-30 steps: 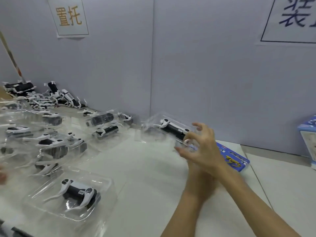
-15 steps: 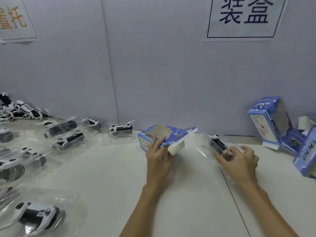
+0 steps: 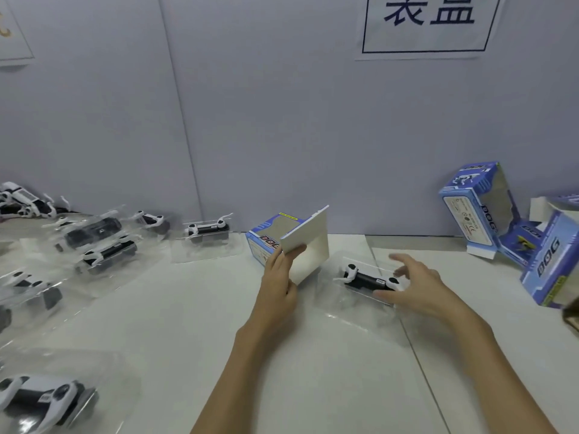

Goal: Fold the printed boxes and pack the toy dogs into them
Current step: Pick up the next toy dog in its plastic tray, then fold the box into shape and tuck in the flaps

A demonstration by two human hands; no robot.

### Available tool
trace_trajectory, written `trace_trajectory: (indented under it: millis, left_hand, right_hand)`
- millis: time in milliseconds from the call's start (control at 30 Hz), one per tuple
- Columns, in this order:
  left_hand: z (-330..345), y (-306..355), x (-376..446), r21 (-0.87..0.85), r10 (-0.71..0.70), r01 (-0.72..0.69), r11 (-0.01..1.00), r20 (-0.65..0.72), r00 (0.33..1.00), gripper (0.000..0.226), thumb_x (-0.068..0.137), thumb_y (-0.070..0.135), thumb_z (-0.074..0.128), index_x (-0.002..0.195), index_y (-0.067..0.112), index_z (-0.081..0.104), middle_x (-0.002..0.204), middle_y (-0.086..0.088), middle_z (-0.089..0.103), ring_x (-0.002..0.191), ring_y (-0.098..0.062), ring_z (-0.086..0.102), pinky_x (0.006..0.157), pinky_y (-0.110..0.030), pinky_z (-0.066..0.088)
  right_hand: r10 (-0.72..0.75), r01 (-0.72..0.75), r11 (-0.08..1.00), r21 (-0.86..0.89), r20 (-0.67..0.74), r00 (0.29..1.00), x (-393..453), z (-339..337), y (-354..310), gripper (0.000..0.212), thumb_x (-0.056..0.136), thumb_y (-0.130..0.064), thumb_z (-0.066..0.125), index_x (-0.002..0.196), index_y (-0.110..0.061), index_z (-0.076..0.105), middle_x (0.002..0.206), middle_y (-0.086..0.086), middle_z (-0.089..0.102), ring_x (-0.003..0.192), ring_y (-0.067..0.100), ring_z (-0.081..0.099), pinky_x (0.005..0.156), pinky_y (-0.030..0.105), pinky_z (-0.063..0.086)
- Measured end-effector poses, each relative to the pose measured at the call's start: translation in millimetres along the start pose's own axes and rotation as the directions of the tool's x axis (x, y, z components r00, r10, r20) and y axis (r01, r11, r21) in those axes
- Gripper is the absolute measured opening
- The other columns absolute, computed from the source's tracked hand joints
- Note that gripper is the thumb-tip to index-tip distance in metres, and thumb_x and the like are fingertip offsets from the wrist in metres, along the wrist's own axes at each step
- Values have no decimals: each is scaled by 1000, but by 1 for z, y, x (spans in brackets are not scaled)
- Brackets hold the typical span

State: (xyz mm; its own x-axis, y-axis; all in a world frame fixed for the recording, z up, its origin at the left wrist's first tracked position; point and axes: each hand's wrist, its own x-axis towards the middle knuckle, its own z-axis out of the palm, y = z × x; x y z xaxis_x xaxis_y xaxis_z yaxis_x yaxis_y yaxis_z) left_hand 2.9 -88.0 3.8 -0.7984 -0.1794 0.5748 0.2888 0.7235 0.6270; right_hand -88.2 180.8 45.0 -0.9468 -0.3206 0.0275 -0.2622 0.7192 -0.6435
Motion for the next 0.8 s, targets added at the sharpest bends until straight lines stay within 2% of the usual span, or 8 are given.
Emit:
trace_trajectory:
  millis: [100,167,233,333,400,533,667,800]
  left_hand:
    - [-1,-2,2,29,22,-23,999,34,999,88,68,-27,38,148,7,49,154,-2,47,148,-30,34,122,-47,29]
    - [-3,-5,2,43,21,-23,999,60,998,89,69,-26,38,149,10,48,155,0,46,149,-29,33,122,-46,29]
    - [-5,-6,1,43,24,-28,999,95,995,89,71,-23,39,149,16,50,155,8,47,150,-23,32,121,-42,32]
    - [-7,-3,1,38,64,-70,997,138,988,86,71,-21,41,147,18,52,153,13,49,147,-19,36,115,-41,38]
    - [-8,0,1,24,60,-64,998,139,989,85,74,-21,44,148,21,51,153,16,48,146,-15,36,116,-41,37]
    - [-14,6,1,25,25,-28,999,109,994,83,79,-10,44,151,32,46,151,27,45,143,-5,34,114,-48,36]
    - [-16,12,0,35,12,-16,999,102,995,77,81,7,41,153,36,43,147,25,48,137,-4,36,113,-46,32]
    - [-16,12,1,89,23,-32,995,94,995,76,88,1,52,153,38,40,144,25,48,135,-2,35,112,-41,28]
  right_hand:
    - [-109,100,992,82,118,987,-5,-4,0,51,78,-31,89,122,-38,64,114,-6,65,114,16,59,91,25,49]
    - [-195,152,965,212,204,959,-10,-3,-1,46,77,-25,91,113,-43,70,111,-6,67,100,9,65,82,15,51]
    - [-254,185,938,292,221,942,-13,0,-4,46,78,-20,90,113,-44,71,111,-7,68,98,8,66,84,14,51]
    - [-269,199,912,358,155,951,-11,4,-7,46,81,-17,88,115,-42,70,114,-6,67,105,10,65,87,14,50]
    - [-256,194,901,388,113,960,-11,5,-7,46,81,-15,88,116,-40,70,116,-4,66,106,6,64,87,13,49]
    - [-245,214,888,407,26,969,-9,7,-5,48,81,-13,88,117,-38,69,115,-3,67,104,1,63,92,15,45]
    - [-217,241,878,413,-106,970,-6,7,-3,48,82,-15,87,120,-38,68,114,-5,67,108,7,63,94,21,46]
    - [-186,269,864,425,-226,956,-2,10,-1,50,81,-11,86,121,-36,67,113,-3,67,108,12,64,94,24,45]
